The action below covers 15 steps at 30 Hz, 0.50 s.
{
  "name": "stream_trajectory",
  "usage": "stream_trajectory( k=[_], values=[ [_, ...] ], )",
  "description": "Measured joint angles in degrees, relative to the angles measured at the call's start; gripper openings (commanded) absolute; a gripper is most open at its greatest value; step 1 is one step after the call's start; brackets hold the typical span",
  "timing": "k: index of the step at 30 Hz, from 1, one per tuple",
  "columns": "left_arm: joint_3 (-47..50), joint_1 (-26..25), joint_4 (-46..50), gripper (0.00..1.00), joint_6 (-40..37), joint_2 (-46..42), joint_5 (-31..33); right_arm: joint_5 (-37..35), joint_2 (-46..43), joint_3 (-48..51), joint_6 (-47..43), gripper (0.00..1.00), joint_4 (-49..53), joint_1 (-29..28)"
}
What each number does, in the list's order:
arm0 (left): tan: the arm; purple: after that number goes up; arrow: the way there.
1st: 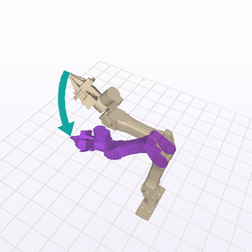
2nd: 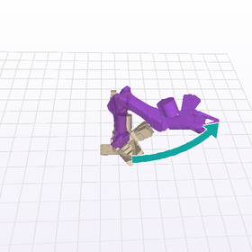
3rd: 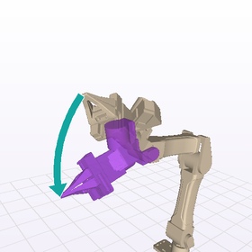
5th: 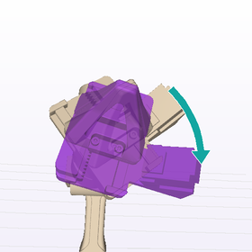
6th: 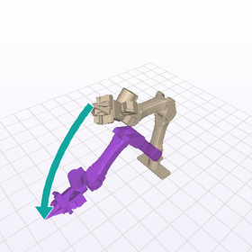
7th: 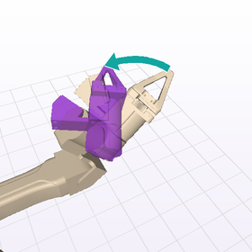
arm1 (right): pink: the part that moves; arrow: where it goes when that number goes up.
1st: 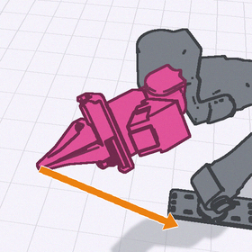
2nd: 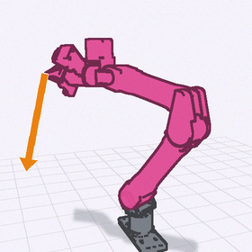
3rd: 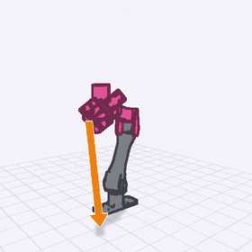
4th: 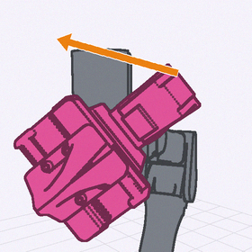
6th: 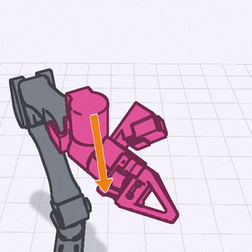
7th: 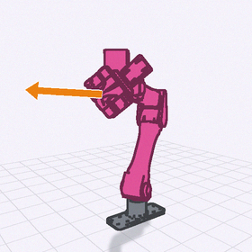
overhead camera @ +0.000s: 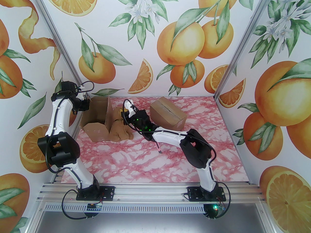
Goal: Unpack the express box
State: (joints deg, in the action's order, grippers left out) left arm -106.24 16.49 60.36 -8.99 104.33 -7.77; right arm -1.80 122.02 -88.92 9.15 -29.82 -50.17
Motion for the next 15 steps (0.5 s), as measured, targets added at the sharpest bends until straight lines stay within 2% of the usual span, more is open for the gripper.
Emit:
stream_trajectory(
  k=[5, 8, 13, 15],
  values=[
    [0.0, 0.0, -1.3, 0.4, 0.9, -0.2, -0.5, -2.1, 3.7, -7.3, 1.5, 0.36, 7.5, 0.0],
    [0.3, 0.0, -2.8, 0.5, 1.3, -1.1, -0.8, -2.8, 3.7, -8.1, 1.7, 0.58, 8.8, 0.1],
    [0.9, 0.0, -3.9, 0.61, 1.6, -4.3, -0.8, -4.5, 3.1, -8.0, 0.8, 0.77, 11.0, 0.2],
    [0.9, 0.0, -4.6, 0.64, 1.6, -5.8, -0.8, -4.9, 1.4, -6.8, 0.1, 0.8, 12.0, 0.4]
  ],
)
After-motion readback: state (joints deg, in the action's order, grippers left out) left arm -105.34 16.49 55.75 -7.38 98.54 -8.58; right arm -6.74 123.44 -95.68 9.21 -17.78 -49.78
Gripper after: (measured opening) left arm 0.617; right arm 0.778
